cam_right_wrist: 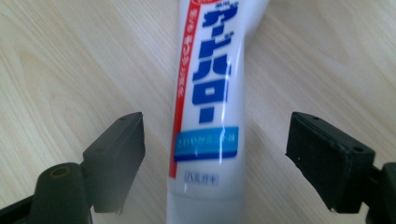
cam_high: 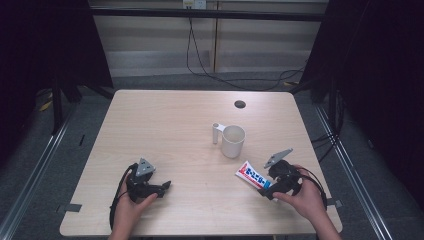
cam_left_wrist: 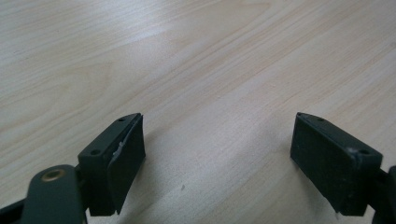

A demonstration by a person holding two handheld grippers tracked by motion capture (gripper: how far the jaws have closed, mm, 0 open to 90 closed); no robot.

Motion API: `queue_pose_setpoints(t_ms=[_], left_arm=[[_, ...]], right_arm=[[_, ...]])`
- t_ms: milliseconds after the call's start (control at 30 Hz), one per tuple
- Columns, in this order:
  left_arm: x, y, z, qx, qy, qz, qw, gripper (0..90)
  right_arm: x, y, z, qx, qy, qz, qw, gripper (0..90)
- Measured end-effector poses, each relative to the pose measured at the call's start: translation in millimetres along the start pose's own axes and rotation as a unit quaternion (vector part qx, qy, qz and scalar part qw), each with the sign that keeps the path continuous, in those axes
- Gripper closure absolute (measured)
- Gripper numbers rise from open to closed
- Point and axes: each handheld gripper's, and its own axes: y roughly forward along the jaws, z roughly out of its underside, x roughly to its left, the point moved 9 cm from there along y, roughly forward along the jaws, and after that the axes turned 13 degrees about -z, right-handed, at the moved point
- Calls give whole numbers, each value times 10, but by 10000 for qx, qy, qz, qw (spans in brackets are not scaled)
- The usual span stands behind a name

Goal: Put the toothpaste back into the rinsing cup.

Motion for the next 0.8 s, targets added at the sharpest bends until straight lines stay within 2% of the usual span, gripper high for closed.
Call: queue_pose_setpoints(t_ms=[133, 267, 400, 433, 467, 800], left_arm=[[0, 0, 0, -2, 2, 0, 10000, 176], [0, 0, 0, -1, 3, 3, 10000, 176], [-1, 0, 0, -1, 1, 4, 10000, 176], [-1, 0, 0, -1, 1, 4, 10000, 176], [-1, 0, 0, -1, 1, 3, 10000, 176], [-1, 0, 0, -3, -1, -6, 10000, 176]], right_arm=[[19, 30, -94, 171, -112, 93, 9997, 197], [51, 62, -209, 221, -86, 10, 9997, 197], [28, 67, -314, 449, -193, 247, 9985, 205], [28, 67, -314, 449, -193, 247, 9985, 205], [17, 80, -355, 524, -292, 270, 9978, 211], [10, 163, -505, 716, -399, 204, 9964, 242]])
